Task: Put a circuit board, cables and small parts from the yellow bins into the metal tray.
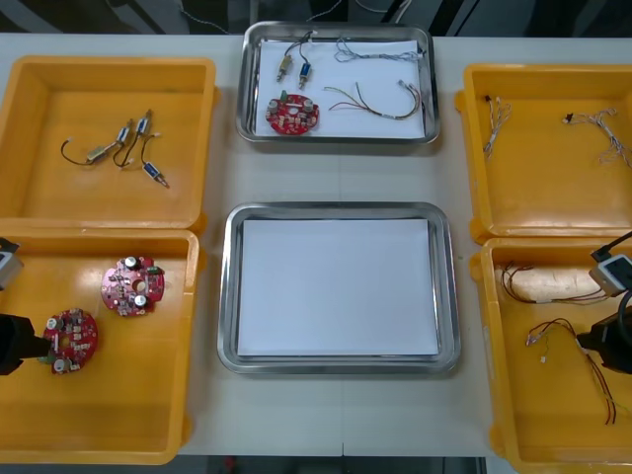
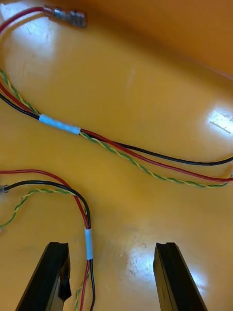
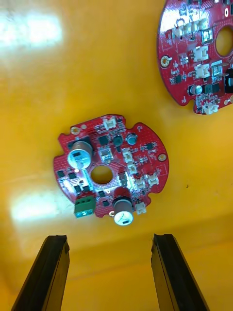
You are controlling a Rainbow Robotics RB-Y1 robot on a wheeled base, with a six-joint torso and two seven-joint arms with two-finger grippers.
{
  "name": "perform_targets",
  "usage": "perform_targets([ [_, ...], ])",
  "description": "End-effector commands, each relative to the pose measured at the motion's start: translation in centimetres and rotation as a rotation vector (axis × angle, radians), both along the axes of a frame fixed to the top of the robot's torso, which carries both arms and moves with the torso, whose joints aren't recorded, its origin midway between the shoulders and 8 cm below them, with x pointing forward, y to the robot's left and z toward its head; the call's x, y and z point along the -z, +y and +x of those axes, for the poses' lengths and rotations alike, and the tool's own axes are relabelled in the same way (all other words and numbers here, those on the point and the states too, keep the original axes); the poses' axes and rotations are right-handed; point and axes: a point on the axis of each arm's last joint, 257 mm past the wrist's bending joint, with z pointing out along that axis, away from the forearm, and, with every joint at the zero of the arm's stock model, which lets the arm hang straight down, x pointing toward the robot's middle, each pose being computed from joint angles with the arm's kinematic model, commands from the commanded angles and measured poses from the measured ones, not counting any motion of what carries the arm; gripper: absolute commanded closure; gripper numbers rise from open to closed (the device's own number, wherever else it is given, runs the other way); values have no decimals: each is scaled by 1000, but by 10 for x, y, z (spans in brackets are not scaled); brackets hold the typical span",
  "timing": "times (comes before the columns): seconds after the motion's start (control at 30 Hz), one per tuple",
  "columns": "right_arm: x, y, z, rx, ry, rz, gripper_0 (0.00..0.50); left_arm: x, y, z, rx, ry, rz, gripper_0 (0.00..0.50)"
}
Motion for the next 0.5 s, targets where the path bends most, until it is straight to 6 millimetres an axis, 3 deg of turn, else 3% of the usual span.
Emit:
perform_targets([
  [0.03, 21, 6, -6, -36, -1, -6, 0, -33, 5, 9, 26, -34, 40, 0],
  [0.5, 34, 8, -10, -42, -11, -20, 0, -62, 25, 5, 197, -58, 134, 0],
])
